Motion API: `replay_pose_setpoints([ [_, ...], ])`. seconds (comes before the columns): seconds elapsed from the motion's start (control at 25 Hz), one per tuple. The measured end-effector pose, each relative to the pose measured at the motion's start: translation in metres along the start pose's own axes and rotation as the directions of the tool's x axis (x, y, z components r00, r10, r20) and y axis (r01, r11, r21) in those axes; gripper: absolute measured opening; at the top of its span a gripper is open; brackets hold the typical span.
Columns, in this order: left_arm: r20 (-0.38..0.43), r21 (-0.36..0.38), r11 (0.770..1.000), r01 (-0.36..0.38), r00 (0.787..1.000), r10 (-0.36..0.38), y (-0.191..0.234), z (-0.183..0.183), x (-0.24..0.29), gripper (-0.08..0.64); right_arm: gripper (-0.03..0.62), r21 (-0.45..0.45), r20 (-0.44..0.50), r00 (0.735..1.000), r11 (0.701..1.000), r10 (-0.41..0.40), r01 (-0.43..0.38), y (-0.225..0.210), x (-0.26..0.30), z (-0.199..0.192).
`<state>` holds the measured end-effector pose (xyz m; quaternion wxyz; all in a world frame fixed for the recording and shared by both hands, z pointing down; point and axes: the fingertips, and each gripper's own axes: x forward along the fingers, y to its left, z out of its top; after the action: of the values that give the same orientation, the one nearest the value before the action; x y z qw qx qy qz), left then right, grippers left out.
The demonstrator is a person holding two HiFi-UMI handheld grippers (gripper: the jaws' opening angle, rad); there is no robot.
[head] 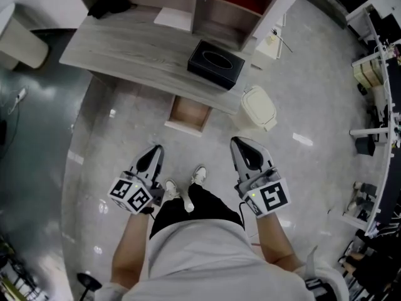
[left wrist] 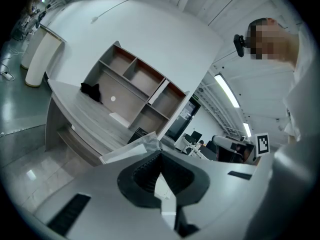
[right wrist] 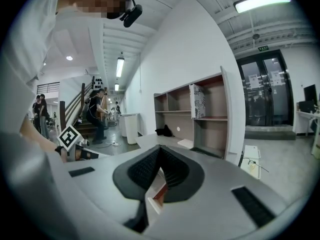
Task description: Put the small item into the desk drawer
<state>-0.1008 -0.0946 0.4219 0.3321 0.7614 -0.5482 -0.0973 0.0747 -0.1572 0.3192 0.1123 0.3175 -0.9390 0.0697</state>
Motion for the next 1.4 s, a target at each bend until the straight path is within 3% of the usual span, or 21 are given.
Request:
replay_pose_setpoints([
  [0.64,-0.121,-0.027,1.0,-0.015,0.993,0.012,0.074,-0.1,0.064,0.017,0.023,0.027,-0.061,0.998,1.0,0.015,-0.014,0.004,0.039,-0.083],
  [1.4,-0.193,0.015,1.0,-0.027,0.981,0.029,0.114,-0.165,0.133,0.017,0.021,0.084,-0.086,0.996,0.996,0.039,-0.031,-0.01,0.066,-0.155],
])
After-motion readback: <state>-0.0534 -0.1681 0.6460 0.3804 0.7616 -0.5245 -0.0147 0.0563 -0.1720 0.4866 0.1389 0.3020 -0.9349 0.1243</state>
